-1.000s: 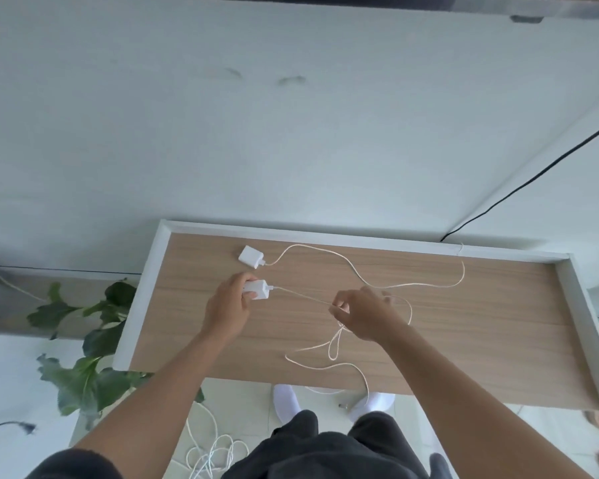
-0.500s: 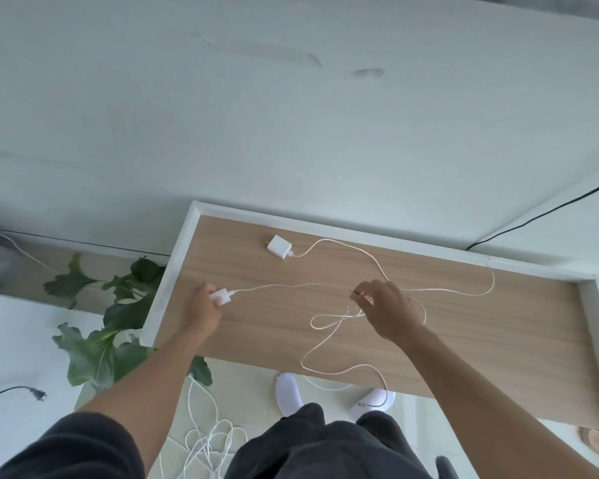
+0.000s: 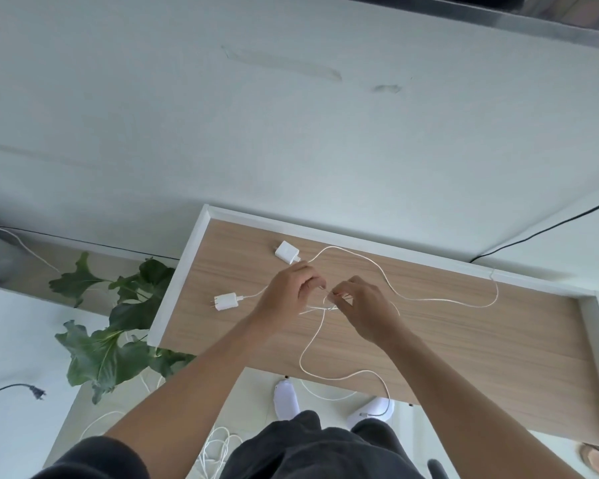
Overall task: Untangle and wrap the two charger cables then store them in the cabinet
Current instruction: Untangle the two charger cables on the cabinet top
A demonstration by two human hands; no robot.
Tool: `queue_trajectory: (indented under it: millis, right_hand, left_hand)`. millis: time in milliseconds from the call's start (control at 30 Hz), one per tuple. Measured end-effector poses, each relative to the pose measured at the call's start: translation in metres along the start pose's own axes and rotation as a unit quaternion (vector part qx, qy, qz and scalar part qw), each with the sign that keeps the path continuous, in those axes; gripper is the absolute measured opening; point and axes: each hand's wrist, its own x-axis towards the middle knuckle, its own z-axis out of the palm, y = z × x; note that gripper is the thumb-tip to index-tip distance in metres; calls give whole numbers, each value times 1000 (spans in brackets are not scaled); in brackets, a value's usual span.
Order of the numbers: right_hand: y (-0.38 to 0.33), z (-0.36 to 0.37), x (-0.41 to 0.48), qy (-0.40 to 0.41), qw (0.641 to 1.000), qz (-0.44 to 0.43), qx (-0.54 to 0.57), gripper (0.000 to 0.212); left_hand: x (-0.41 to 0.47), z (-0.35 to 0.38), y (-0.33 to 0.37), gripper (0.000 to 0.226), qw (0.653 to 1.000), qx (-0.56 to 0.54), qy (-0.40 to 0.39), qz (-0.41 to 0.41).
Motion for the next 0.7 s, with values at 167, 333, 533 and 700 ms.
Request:
queue_trajectory:
  millis: [167,333,533,700]
  right_hand:
    - [4,2,-6,-7,997,18,-77,16]
    - [29,5,-18,-19,994,83,-70,16]
    - [32,2,-15,29,994,92,-58,13]
    - [21,-3,-15,53,994,65,-69,14]
  left_hand:
    - [3,-14,18,27,982,-80,99,-137]
    - [6,-49,14,29,950,-121,203,-204]
    - [-5,-49,-15,27,947,-46,225,-223]
    - [-9,-36,-3,25,974,95,151,-136]
